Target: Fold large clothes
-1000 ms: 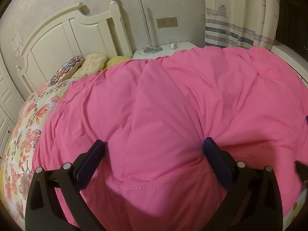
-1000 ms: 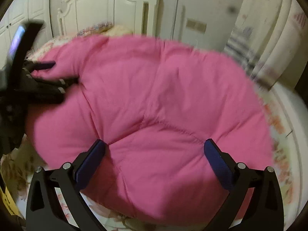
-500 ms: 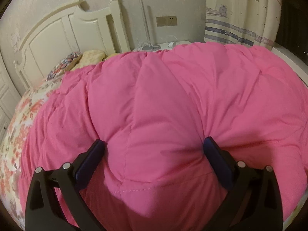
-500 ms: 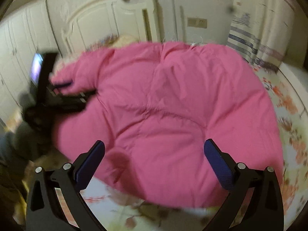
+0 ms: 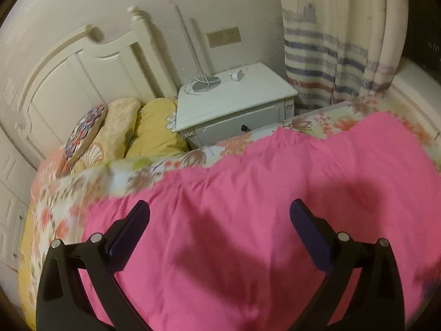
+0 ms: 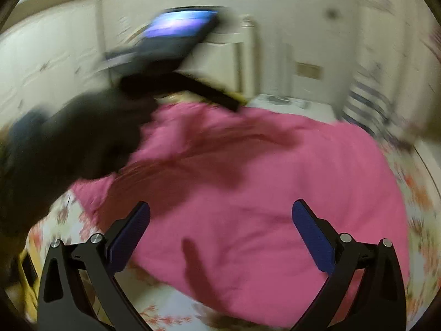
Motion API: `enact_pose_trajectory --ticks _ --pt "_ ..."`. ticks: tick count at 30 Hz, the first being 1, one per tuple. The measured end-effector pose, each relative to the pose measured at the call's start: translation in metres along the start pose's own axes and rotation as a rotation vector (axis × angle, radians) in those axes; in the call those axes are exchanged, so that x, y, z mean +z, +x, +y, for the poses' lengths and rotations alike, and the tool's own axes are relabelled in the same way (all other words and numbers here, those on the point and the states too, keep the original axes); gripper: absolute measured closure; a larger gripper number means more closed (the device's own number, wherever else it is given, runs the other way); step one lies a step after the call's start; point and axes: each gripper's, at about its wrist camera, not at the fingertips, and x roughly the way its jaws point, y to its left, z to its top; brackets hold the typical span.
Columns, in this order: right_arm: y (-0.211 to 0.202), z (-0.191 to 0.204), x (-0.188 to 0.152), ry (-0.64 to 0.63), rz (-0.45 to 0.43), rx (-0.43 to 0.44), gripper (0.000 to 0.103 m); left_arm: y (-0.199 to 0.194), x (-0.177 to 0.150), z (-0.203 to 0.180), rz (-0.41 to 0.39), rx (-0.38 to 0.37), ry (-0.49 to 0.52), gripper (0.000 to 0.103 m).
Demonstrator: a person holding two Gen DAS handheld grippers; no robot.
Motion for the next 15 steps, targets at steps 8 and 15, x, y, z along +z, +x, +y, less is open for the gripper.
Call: enact_pose_trajectory --ticks 8,15 --pt "0.048 0.019 -0.022 -0.127 0.136 0.0 0.004 0.071 0.002 0.0 0.095 -0.03 -0.018 0.002" --pt "0.051 0.014 -0.019 -0.112 0.129 0.032 0.004 0.082 -0.006 0.006 0.036 -0.071 -0.095 0.002"
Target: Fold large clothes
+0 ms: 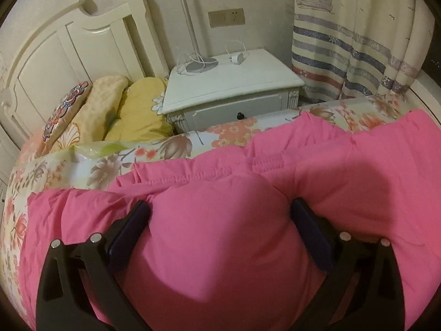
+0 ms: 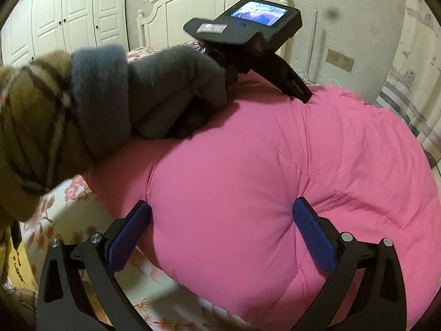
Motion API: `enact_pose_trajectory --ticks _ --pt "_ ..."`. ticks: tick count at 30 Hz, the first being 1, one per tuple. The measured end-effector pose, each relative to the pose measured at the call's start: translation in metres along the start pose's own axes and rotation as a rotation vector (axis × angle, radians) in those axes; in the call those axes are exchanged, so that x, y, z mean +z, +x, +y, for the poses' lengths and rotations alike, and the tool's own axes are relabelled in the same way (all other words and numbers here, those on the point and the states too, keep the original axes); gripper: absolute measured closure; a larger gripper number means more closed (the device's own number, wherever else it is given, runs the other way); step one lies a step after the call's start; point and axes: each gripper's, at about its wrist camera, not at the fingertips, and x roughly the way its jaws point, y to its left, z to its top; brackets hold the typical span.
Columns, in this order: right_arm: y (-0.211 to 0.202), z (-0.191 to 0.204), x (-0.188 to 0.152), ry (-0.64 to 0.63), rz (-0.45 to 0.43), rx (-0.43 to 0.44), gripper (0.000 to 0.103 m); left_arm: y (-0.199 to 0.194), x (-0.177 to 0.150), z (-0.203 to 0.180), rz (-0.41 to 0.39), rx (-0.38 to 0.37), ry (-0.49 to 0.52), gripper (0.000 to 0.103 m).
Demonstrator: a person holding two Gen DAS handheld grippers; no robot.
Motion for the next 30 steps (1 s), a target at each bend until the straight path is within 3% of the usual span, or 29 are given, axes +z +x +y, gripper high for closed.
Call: enact_pose_trajectory --ticks 2,6,11,15,23,26,30 --pt "-0.017 -0.004 -0.001 0.045 -0.026 0.015 0.004 0.0 -0.002 0.001 -0.011 0.0 -0.004 0.002" --pt "-0.07 -0.033 -0.027 0.286 -0.133 0.105 0.004 0.0 -0.003 0.002 -0.026 -0.004 -0.011 0.002" --pt "-0.109 -0.081 -0.097 0.662 -0.117 0.152 0.004 0.0 -0.003 0.004 -0.03 -0.013 -0.02 0.002" --pt "-0.113 -0.109 -0.127 0.814 -0.128 0.079 0.004 0.0 -0.004 0.005 -0.031 -0.021 -0.026 0.002" --pt "-0.051 -0.135 -0.093 0.897 -0.124 0.125 0.004 0.004 -0.005 0.016 -0.012 -0.091 -0.073 0.002" --pt "-0.034 -0.155 -0.086 0.99 -0.199 0.078 0.004 0.007 -0.006 0.02 -0.01 -0.121 -0.096 0.002" --pt "-0.024 -0.171 -0.076 1.059 -0.295 0.045 0.004 0.008 -0.006 0.025 -0.009 -0.108 -0.12 0.002"
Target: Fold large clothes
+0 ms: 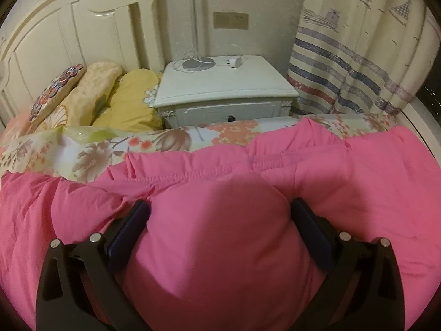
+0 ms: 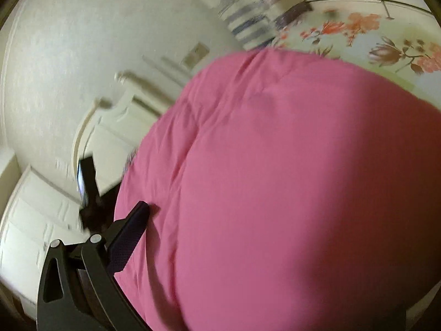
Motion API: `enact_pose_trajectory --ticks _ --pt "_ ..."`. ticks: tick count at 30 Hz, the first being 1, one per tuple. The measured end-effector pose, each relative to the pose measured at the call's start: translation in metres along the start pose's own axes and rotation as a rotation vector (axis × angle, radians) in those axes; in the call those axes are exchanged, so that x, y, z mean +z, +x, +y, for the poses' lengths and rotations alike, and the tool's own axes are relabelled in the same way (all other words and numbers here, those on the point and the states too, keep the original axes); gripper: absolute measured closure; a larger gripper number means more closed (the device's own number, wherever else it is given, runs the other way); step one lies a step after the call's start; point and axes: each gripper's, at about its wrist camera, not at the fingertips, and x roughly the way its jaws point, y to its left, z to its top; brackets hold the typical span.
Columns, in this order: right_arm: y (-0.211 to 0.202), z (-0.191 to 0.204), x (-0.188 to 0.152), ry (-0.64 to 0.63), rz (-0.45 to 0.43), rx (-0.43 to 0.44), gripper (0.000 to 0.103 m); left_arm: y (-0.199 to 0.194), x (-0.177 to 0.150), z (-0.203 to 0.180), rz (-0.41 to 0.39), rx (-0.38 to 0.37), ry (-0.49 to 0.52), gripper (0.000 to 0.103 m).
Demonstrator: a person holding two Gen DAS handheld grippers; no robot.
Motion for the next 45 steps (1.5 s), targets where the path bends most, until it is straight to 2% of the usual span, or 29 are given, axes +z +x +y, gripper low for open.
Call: enact_pose_trajectory --ticks 1,2,4,8,12,14,17,20,21,22,24,26,28,31,34,37,39,42,44,45 --pt "0.001 -0.001 0.002 -0.005 -0.003 0.028 0.007 0.0 0.0 0.002 -0.001 0.009 -0.01 0.002" --pt "-0.001 -0.006 0.004 0.005 -0.016 0.066 0.027 0.0 0.0 0.003 -0.001 0.014 -0.015 0.002" --pt "-0.01 -0.011 0.005 0.015 -0.043 0.113 0.046 -0.003 -0.001 0.003 -0.004 0.022 -0.014 0.002" --pt "-0.037 0.003 -0.004 -0.095 -0.09 0.143 0.059 -0.01 -0.005 -0.006 0.006 0.057 0.026 0.002" --pt "-0.069 0.018 -0.02 -0.203 -0.119 0.148 0.062 -0.036 -0.01 -0.02 0.031 0.07 0.117 0.002" --pt "-0.087 0.014 -0.026 -0.221 -0.13 0.153 0.062 -0.054 -0.009 -0.019 0.013 0.115 0.129 0.002" --pt "-0.107 0.005 -0.028 -0.216 -0.145 0.144 0.062 -0.074 -0.011 -0.019 -0.028 0.301 0.181 0.002" --pt "-0.116 0.008 -0.029 -0.229 -0.153 0.139 0.062 -0.076 -0.025 -0.032 0.011 0.271 0.243 0.002" --pt "-0.118 0.009 -0.03 -0.237 -0.154 0.135 0.062 -0.079 -0.036 -0.044 0.008 0.283 0.272 0.002" --pt "-0.119 0.012 -0.03 -0.248 -0.156 0.131 0.062 -0.083 -0.046 -0.053 -0.004 0.302 0.294 0.002" --pt "-0.121 0.018 -0.029 -0.262 -0.162 0.133 0.062 -0.084 -0.066 -0.072 -0.051 0.417 0.337 0.002" --pt "-0.122 0.029 -0.028 -0.288 -0.168 0.133 0.062 -0.079 -0.087 -0.081 -0.092 0.492 0.345 0.002" --pt "-0.126 0.042 -0.031 -0.321 -0.179 0.135 0.062 -0.083 -0.093 -0.088 -0.134 0.532 0.38 0.003" --pt "-0.131 0.065 -0.032 -0.392 -0.191 0.118 0.062 -0.096 -0.085 -0.073 -0.077 0.45 0.326 0.003" --pt "-0.137 0.072 -0.032 -0.424 -0.201 0.108 0.062 -0.136 -0.098 -0.065 -0.12 0.361 0.255 0.004" --pt "-0.134 0.072 -0.034 -0.43 -0.203 0.086 0.061 -0.174 -0.139 -0.077 -0.171 0.306 0.295 0.003" --pt "-0.132 0.076 -0.034 -0.434 -0.209 0.076 0.061 -0.183 -0.171 -0.09 -0.178 0.293 0.339 0.003" --pt "-0.13 0.098 -0.041 -0.503 -0.22 0.054 0.061 -0.184 -0.215 -0.104 -0.176 0.222 0.36 0.004" --pt "-0.124 0.128 -0.056 -0.597 -0.221 0.045 0.061 -0.176 -0.23 -0.105 -0.189 0.231 0.36 0.004" --pt "-0.122 0.14 -0.062 -0.644 -0.225 0.04 0.061 -0.171 -0.23 -0.098 -0.172 0.187 0.318 0.004"
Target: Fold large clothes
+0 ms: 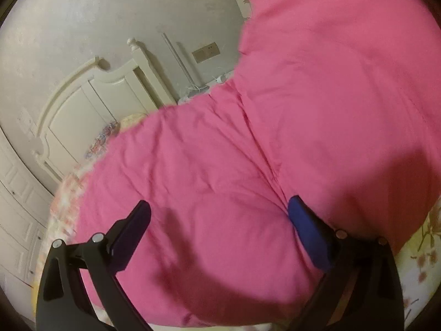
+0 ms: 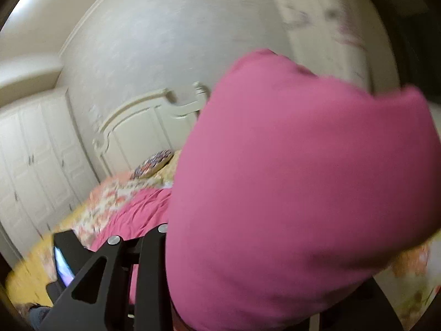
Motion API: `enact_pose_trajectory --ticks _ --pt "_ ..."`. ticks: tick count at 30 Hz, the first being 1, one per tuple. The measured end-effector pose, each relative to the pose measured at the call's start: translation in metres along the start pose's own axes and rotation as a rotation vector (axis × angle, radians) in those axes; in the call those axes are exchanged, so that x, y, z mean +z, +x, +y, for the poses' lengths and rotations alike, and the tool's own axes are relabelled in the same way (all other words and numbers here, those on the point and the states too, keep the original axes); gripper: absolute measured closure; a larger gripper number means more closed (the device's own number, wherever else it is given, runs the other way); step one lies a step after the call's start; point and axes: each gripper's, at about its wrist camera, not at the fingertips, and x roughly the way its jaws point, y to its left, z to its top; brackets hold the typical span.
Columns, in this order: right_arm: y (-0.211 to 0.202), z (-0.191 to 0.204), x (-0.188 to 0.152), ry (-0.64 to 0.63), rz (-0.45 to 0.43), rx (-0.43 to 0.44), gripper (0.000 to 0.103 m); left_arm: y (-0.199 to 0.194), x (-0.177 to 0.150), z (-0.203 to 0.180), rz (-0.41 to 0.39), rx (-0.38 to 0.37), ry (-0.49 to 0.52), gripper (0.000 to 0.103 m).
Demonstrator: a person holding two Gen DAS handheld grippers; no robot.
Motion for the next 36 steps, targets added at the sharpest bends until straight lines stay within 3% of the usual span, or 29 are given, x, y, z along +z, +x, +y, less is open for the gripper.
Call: enact_pose_trajectory --ticks 3,6,8,10,14,17,19,21,23,27,30,31,32,34,36 --pt "0.007 0.052 0.004 -0.178 -0.015 -0.009 0.061 0.01 -0.001 0.038 0.066 -0.197 -0.134 0.006" --pt "0.018 0.096 0.009 -0.325 -0.024 -0.035 0.06 -0.013 -0.015 0.098 0.043 -0.367 -0.286 0.009" --pt "0.029 0.123 0.006 -0.417 -0.018 -0.063 0.059 -0.033 -0.029 0.149 -0.012 -0.335 -0.391 0.009" --pt "0.046 0.16 -0.006 -0.548 -0.008 -0.107 0.056 -0.057 -0.05 0.217 -0.066 -0.243 -0.536 0.009" --pt "0.075 0.231 -0.06 -0.872 0.03 -0.156 0.044 -0.093 -0.076 0.302 -0.126 -0.129 -0.706 0.009" --pt "0.113 0.278 -0.157 -1.374 0.122 -0.242 0.028 -0.117 -0.059 0.323 -0.17 -0.086 -0.663 0.008" --pt "0.119 0.286 -0.197 -1.548 0.053 -0.306 0.028 -0.13 -0.035 0.315 -0.198 -0.096 -0.582 0.005" --pt "0.117 0.288 -0.2 -1.54 0.07 -0.289 0.028 -0.14 -0.01 0.293 -0.206 -0.127 -0.487 0.002" --pt "0.116 0.285 -0.196 -1.52 0.091 -0.275 0.028 -0.135 0.035 0.261 -0.195 -0.147 -0.324 0.002" --pt "0.121 0.267 -0.185 -1.499 0.086 -0.26 0.027 -0.095 0.098 0.198 -0.138 -0.087 -0.061 0.002" --pt "0.113 0.261 -0.183 -1.486 0.071 -0.248 0.025 -0.031 0.116 0.17 -0.03 0.032 0.079 0.002" --pt "0.107 0.258 -0.182 -1.475 0.063 -0.239 0.023 -0.002 0.113 0.17 0.021 0.087 0.101 0.002" --pt "0.095 0.255 -0.183 -1.464 0.05 -0.217 0.021 0.014 0.109 0.174 0.044 0.052 0.084 0.002" --pt "0.063 0.261 -0.187 -1.446 0.029 -0.15 0.02 0.039 0.099 0.202 0.052 -0.091 -0.035 0.002" --pt "0.027 0.25 -0.177 -1.376 0.016 -0.022 0.019 0.051 0.087 0.224 0.044 -0.125 -0.118 0.002"
